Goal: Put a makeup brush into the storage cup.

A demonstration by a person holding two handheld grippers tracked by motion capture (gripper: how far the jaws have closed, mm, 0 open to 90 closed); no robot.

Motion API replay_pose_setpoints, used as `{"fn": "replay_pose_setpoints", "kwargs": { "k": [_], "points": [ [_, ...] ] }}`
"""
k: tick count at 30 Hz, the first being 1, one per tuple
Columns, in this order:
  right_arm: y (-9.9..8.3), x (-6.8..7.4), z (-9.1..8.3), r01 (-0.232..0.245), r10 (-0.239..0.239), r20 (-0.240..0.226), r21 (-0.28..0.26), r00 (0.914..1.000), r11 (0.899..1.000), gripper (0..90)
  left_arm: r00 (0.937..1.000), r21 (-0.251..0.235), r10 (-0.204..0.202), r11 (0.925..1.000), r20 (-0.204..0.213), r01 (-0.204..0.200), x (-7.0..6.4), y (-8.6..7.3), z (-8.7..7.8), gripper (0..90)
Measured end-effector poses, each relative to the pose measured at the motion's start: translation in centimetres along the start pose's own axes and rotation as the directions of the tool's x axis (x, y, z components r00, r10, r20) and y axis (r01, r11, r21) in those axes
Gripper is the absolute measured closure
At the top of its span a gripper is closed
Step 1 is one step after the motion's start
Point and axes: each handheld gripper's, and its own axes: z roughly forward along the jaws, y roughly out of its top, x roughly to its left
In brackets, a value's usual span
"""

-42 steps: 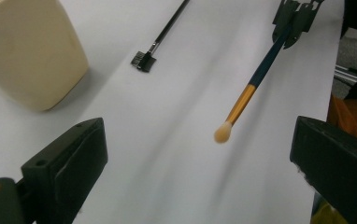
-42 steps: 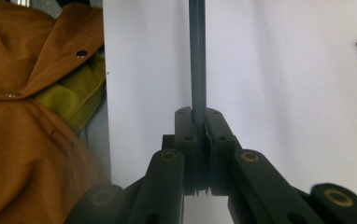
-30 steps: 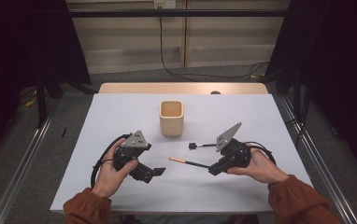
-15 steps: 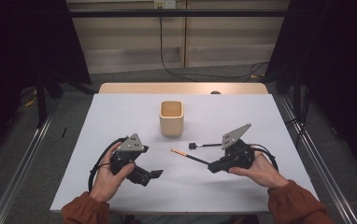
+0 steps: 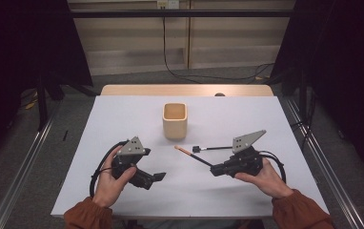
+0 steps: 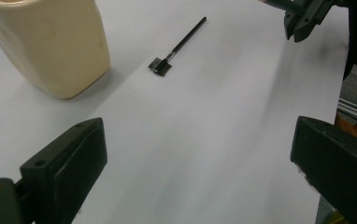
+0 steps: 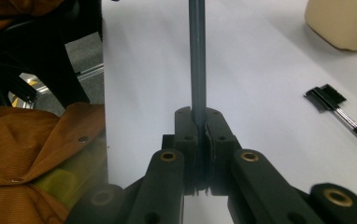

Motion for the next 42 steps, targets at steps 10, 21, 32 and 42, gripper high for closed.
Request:
{"fn": "replay_pose_setpoints", "kwargs": {
  "k": [10, 21, 32, 42],
  "points": [
    [-0.1, 0.6, 0.5, 0.025, -0.026, -0.010, -0.103, 0.9996, 0.994, 85.7, 1.0000, -0.017, -0.001, 0.9999, 0.008, 0.001, -0.1, -0.2, 0.0, 3.7],
    [-0.5, 0.6, 0.0, 0.038, -0.037, 0.007, -0.184, 0.9993, 0.982, 85.7, 0.9995, -0.053, -0.011, 0.9985, 0.030, 0.013, -0.1, -0.8, -0.3, 3.2],
    [-0.4, 0.9, -0.1, 0.053, -0.050, 0.022, -0.242, 0.9985, 0.969, 85.6, 0.9998, -0.077, -0.012, 0.9970, 0.016, 0.014, -0.1, -1.1, -0.1, 3.1],
    [-0.3, 0.9, 0.1, 0.060, -0.057, 0.018, -0.243, 0.9982, 0.968, 85.6, 0.9994, -0.121, -0.001, 0.9926, 0.034, 0.006, -0.6, -0.9, -0.1, 3.1]
  ]
}}
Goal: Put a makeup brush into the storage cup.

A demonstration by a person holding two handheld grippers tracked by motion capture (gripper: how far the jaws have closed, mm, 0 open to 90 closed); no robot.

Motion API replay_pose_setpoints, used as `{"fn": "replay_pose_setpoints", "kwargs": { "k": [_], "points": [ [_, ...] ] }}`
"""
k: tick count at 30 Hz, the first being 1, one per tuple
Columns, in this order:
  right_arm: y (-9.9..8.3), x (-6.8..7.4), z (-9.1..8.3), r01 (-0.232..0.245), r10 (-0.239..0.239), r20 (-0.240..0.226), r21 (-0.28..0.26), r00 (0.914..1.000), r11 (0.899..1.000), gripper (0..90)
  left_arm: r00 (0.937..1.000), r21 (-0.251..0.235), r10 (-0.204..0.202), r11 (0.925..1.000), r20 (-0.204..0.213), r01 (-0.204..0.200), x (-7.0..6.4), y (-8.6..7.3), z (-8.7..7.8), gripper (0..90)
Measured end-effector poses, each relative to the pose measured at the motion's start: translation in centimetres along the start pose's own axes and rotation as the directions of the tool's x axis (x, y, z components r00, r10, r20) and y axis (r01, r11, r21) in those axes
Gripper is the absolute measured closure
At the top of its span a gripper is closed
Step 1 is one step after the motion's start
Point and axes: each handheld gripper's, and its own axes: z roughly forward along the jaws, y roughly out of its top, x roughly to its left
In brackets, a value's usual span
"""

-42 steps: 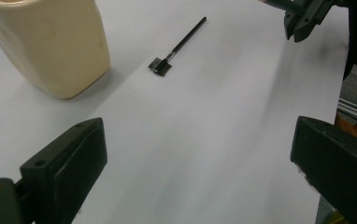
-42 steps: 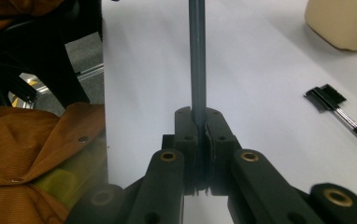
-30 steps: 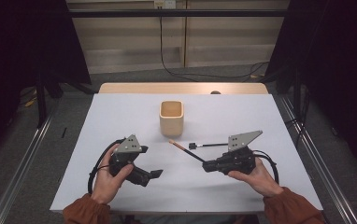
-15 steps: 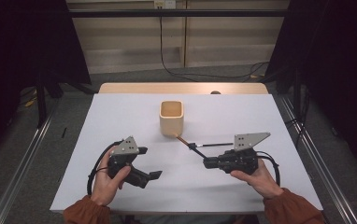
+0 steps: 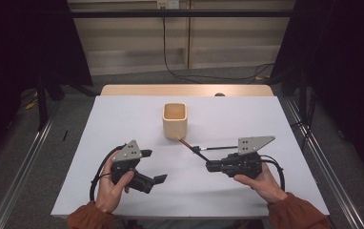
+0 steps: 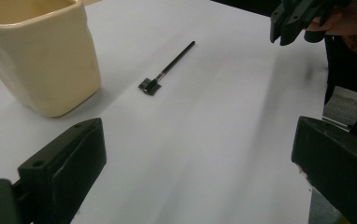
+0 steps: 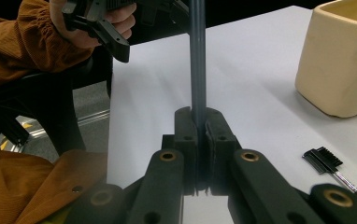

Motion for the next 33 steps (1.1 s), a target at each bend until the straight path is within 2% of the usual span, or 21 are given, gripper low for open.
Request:
{"fn": "replay_pose_setpoints", "kwargs": {
  "k": [2, 7, 13, 15, 17, 26, 33],
  "points": [
    [0.0, 0.0, 0.1, 0.003, -0.003, -0.001, 0.000, 1.0000, 1.000, 85.7, 1.0000, -0.005, 0.006, 1.0000, -0.004, -0.006, 0.0, 0.1, 0.0, 3.1],
    [0.0, 0.1, 0.2, 0.006, -0.006, -0.004, 0.002, 1.0000, 1.000, 85.7, 0.9998, -0.041, -0.007, 0.9991, -0.017, 0.007, 0.0, 0.2, 0.1, 3.1],
    [0.1, 0.1, 0.4, 0.008, -0.008, -0.006, -0.002, 1.0000, 1.000, 85.7, 0.9998, -0.071, 0.010, 0.9974, -0.019, -0.012, -0.6, 0.5, 0.6, 2.8],
    [0.0, 0.1, 0.4, 0.008, -0.008, -0.005, -0.003, 1.0000, 1.000, 85.6, 0.9999, -0.080, 0.011, 0.9967, -0.006, -0.012, -0.7, 0.7, 0.8, 2.8],
    [0.0, 0.1, 0.4, 0.008, -0.008, -0.006, -0.002, 1.0000, 1.000, 85.6, 0.9996, -0.079, 0.021, 0.9966, -0.017, -0.022, -1.0, 0.9, 1.0, 2.8],
    [0.1, 0.2, 0.7, 0.013, -0.013, -0.010, 0.003, 0.9999, 1.000, 85.6, 0.9987, -0.129, 0.031, 0.9910, -0.040, -0.036, -1.7, 1.8, 1.8, 3.0],
    [0.1, 0.2, 0.8, 0.015, -0.015, -0.008, 0.001, 0.9999, 1.000, 85.6, 0.9992, -0.175, 0.027, 0.9841, -0.030, -0.032, -2.3, 2.7, 2.8, 3.4]
  ]
}}
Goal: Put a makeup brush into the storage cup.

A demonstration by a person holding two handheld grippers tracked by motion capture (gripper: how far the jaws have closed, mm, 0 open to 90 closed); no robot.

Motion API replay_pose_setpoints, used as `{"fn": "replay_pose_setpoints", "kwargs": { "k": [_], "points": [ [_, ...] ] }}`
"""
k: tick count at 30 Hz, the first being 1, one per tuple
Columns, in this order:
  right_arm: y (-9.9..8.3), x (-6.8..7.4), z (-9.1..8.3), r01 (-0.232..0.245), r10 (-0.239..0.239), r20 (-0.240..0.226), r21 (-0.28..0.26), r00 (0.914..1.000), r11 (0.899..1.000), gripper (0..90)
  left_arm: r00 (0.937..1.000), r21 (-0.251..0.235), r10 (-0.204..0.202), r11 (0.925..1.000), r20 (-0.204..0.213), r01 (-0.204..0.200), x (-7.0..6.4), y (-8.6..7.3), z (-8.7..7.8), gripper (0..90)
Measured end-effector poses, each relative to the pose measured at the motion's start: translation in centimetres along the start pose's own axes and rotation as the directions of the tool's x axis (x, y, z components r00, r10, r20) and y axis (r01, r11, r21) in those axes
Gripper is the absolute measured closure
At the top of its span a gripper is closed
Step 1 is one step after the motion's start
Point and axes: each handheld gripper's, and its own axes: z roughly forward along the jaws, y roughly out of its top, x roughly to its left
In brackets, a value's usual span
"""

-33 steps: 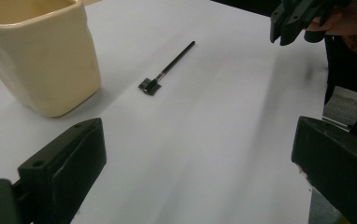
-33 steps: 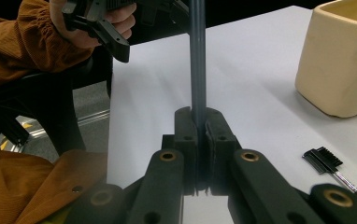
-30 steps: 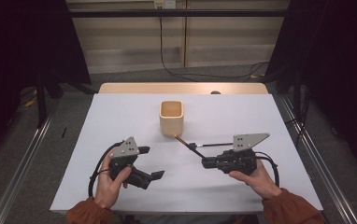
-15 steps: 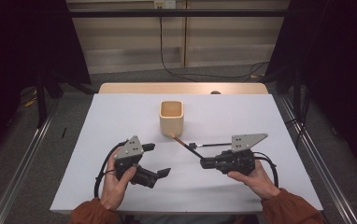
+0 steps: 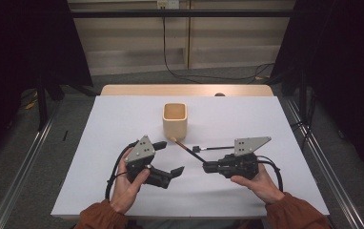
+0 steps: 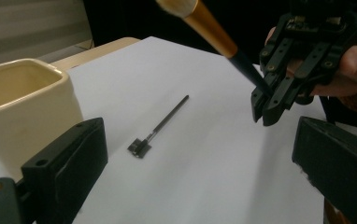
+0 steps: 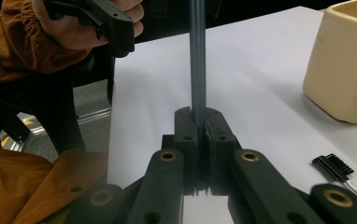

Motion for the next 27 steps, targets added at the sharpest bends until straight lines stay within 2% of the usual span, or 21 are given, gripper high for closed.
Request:
{"fn": "replay_pose_setpoints", "kwargs": {
  "k": [9, 18, 22, 23, 25, 27],
  "points": [
    [0.0, 0.1, -0.2, 0.000, 0.000, 0.006, -0.008, 1.0000, 1.000, 85.6, 0.9980, -0.028, -0.008, 0.9996, 0.062, 0.009, -0.8, 1.0, 1.3, 3.5],
    [0.0, 0.1, -0.1, -0.001, 0.001, 0.010, -0.012, 0.9999, 1.000, 85.6, 0.9967, -0.052, -0.010, 0.9985, 0.081, 0.015, -1.5, 1.3, 2.4, 6.5],
    [0.0, 0.1, -0.1, 0.000, 0.000, 0.008, -0.011, 1.0000, 1.000, 85.6, 0.9974, -0.061, -0.020, 0.9978, 0.070, 0.025, -1.7, 1.4, 2.5, 7.5],
    [0.0, 0.1, -0.1, 0.000, 0.000, 0.009, -0.011, 1.0000, 1.000, 85.6, 0.9969, -0.061, -0.029, 0.9976, 0.074, 0.033, -1.6, 1.4, 2.4, 11.9],
    [0.0, 0.1, -0.1, 0.001, 0.000, 0.008, -0.011, 1.0000, 1.000, 85.7, 0.9975, -0.065, -0.034, 0.9972, 0.062, 0.038, -1.4, 1.5, 2.3, 13.2],
    [0.0, 0.1, -0.1, 0.001, -0.001, 0.011, -0.012, 0.9999, 1.000, 85.6, 0.9966, -0.075, -0.049, 0.9957, 0.066, 0.054, -1.2, 1.6, 2.1, 18.8]
  ]
}}
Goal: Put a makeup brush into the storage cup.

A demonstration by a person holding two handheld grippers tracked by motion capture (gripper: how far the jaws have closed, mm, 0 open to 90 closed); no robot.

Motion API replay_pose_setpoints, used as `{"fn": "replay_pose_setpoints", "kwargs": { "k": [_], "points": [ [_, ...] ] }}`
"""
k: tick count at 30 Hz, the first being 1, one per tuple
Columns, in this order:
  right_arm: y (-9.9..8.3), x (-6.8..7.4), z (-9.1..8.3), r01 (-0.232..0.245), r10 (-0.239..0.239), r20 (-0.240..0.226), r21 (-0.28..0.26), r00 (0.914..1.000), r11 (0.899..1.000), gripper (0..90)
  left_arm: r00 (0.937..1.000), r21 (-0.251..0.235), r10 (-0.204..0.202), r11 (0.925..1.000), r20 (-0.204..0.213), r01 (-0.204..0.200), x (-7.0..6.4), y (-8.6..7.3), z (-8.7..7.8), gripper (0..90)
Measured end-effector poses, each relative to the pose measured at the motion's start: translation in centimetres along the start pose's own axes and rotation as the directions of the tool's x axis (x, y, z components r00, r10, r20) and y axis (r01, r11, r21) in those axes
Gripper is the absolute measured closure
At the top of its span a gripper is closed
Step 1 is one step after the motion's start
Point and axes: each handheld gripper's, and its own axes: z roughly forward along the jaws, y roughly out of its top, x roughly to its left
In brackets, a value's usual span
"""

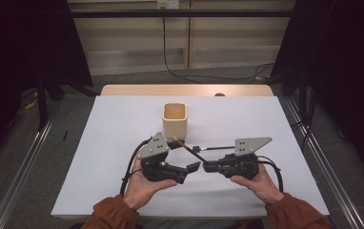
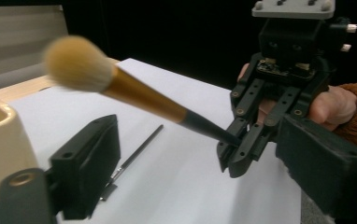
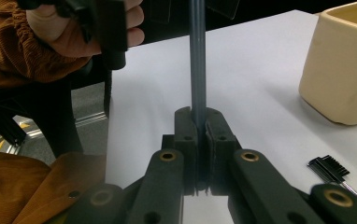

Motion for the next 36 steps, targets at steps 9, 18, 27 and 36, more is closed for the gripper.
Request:
{"fn": "replay_pose_setpoints", "kwargs": {
  "k": [9, 18, 27, 36],
  "points": [
    [-0.04, 0.03, -0.03, 0.004, -0.004, 0.005, 0.000, 1.0000, 1.000, 85.6, 0.9994, -0.028, -0.034, 0.9990, -0.012, 0.034, 0.12, -0.09, -0.20, 42.9],
    [-0.14, 0.07, 0.07, 0.003, -0.003, 0.003, 0.006, 1.0000, 1.000, 85.6, 0.9989, -0.037, -0.045, 0.9983, -0.013, 0.045, 0.21, -0.09, -0.59, 55.5],
    [-0.27, 0.10, 0.33, 0.002, -0.002, -0.010, 0.012, 0.9999, 1.000, 85.6, 0.9955, -0.050, -0.088, 0.9947, 0.036, 0.089, 0.57, -0.08, -0.64, 64.4],
    [-0.37, 0.24, 0.43, 0.016, -0.015, -0.009, 0.024, 0.9998, 1.000, 85.6, 0.9918, -0.056, -0.105, 0.9924, 0.073, 0.109, 0.68, -0.04, -0.78, 72.6]
  ]
}}
